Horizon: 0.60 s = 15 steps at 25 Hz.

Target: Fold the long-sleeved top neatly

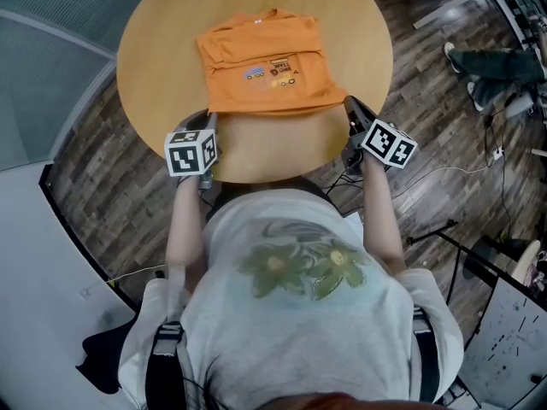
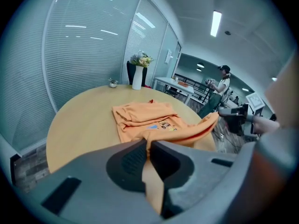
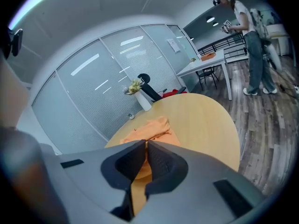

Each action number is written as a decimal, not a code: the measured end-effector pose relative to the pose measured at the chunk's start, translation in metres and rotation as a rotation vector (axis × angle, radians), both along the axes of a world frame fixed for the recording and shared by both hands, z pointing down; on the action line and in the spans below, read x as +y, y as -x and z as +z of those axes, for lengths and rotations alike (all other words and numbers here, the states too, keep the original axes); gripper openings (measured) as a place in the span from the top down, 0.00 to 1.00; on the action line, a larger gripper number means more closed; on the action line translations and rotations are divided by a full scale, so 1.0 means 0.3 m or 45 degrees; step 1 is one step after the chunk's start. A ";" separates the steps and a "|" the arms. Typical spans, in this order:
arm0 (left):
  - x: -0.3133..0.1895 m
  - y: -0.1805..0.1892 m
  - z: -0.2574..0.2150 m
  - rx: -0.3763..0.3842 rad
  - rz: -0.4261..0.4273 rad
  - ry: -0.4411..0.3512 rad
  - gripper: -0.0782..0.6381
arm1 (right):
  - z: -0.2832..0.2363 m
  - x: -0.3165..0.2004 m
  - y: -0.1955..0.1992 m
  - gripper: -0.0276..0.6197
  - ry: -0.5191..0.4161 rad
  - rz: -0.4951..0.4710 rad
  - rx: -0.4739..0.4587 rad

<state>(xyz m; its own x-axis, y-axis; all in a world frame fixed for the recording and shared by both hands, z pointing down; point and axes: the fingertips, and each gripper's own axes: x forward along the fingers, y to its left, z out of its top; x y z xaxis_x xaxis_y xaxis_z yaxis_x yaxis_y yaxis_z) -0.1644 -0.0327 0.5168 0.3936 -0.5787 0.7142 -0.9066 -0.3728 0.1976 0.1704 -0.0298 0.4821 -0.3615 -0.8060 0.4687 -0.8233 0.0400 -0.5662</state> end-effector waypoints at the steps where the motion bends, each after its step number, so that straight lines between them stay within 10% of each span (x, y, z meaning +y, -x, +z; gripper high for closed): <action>1: -0.013 0.001 -0.003 0.005 0.001 0.003 0.86 | -0.010 -0.020 0.001 0.91 -0.011 -0.003 0.010; 15: -0.334 0.056 -0.050 0.029 -0.051 0.003 0.86 | -0.091 -0.403 0.032 0.91 -0.063 0.003 0.041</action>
